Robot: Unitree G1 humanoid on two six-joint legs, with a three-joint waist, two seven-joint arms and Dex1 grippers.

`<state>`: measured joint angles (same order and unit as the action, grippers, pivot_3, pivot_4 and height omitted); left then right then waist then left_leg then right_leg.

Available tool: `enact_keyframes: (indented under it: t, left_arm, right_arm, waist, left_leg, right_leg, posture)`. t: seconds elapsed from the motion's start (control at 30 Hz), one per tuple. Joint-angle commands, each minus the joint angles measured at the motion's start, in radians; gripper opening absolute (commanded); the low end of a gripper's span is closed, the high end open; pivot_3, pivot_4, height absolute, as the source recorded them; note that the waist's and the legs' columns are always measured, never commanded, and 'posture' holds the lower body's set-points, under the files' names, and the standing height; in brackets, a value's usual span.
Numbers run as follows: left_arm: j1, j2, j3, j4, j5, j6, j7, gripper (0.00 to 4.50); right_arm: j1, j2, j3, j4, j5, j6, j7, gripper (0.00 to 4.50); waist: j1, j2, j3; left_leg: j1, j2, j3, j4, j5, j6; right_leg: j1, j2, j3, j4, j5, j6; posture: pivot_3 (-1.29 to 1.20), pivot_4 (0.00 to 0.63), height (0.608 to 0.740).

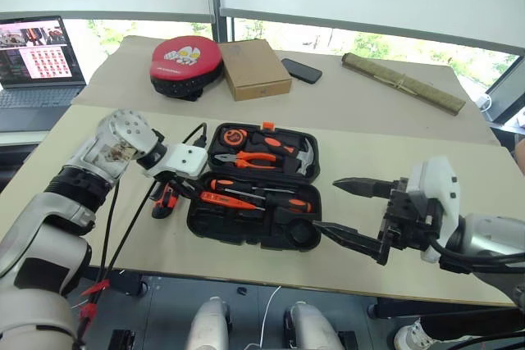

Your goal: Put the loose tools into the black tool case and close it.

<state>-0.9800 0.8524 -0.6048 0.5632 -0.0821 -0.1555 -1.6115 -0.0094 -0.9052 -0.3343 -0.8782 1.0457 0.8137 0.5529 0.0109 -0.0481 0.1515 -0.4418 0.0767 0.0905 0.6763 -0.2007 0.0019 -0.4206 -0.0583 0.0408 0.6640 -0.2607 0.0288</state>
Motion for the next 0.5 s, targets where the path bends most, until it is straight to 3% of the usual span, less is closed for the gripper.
enact_keyframes:
  t: [0.03,0.23,0.5]
  left_arm:
    - [0.016,-0.018,0.021,0.016,0.024,-0.011,-0.003,0.37]
    - [0.026,-0.055,0.061,0.036,0.023,0.074,-0.003,0.37]
    - [0.034,-0.020,0.023,0.014,-0.006,0.058,-0.003,0.37]
  right_arm:
    - [0.002,-0.007,-0.026,-0.019,0.026,-0.024,-0.001,4.50]
    - [0.009,-0.011,-0.030,-0.022,0.026,-0.026,0.012,4.50]
    - [0.019,-0.010,-0.007,-0.032,-0.004,-0.036,0.024,4.50]
  waist:
    - [0.000,0.001,0.000]
    - [0.003,0.001,-0.001]
    - [0.000,0.001,-0.001]
  left_leg:
    - [0.000,0.000,0.000,0.000,0.000,0.000]
    - [0.000,0.000,0.000,0.001,0.000,0.000]
    - [0.000,0.000,-0.001,0.001,0.000,0.000]
  right_leg:
    - [0.000,0.000,0.000,0.000,0.000,0.000]
    - [0.001,0.000,0.000,0.000,0.000,0.000]
    - [0.001,0.000,0.000,0.000,0.000,0.000]
  posture:
    - [0.00,0.150,0.740]
    - [0.00,0.150,0.740]
    - [0.00,0.150,0.740]
